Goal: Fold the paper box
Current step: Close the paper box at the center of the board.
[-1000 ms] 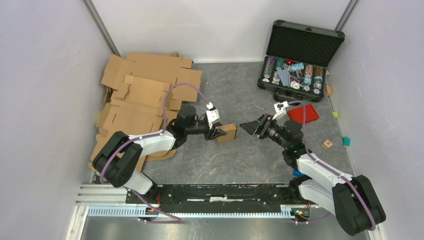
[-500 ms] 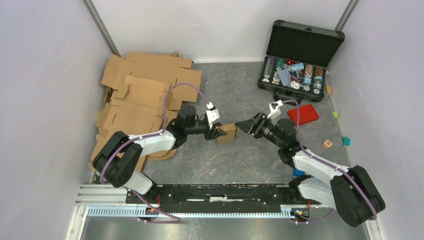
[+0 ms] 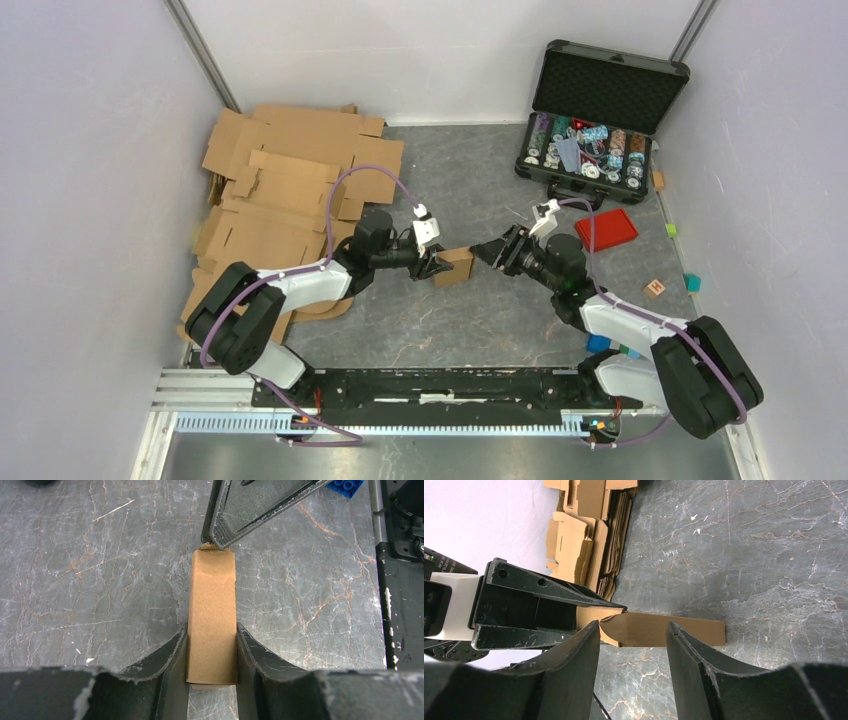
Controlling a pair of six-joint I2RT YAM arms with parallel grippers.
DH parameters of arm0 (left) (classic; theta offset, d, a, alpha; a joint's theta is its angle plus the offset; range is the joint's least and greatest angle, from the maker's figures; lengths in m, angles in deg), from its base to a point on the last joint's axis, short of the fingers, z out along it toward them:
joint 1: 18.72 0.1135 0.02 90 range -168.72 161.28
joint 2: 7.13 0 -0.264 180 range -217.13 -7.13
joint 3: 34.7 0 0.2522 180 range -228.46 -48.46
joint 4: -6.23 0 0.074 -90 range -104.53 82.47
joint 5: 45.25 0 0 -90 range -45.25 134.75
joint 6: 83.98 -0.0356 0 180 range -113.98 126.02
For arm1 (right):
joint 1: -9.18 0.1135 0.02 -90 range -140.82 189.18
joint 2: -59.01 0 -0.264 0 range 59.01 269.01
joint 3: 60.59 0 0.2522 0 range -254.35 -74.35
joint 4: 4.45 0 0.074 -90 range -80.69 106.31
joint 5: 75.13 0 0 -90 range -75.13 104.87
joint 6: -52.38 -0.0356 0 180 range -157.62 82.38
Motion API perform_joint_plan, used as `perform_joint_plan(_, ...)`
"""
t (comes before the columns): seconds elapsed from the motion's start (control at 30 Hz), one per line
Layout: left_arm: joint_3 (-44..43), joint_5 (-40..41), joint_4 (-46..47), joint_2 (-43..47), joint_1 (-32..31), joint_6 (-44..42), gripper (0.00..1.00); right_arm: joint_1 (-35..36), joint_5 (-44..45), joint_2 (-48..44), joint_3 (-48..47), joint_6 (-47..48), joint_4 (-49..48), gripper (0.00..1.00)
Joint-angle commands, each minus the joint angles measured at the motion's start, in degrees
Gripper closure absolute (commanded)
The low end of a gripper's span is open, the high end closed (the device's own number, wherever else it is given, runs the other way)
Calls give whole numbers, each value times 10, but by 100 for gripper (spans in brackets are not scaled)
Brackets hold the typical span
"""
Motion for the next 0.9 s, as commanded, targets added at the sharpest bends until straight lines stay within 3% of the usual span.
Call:
perform_joint_plan(0.0, -13, 12, -44, -12, 1, 1, 68, 3, -7, 8, -26, 21, -6, 44)
perform_joint_plan(0.37, -16, 15, -54, -15, 1, -1, 68, 3, -2, 13, -37, 72, 38, 54)
perform_joint_plan(0.53, -17, 17, -56, -16, 1, -2, 68, 2, 9, 11, -51, 110, 67, 64)
perform_joint_plan(0.87, -19, 17, -66, -19, 1, -8, 69, -26, -34, 25, -54, 119, 53, 66)
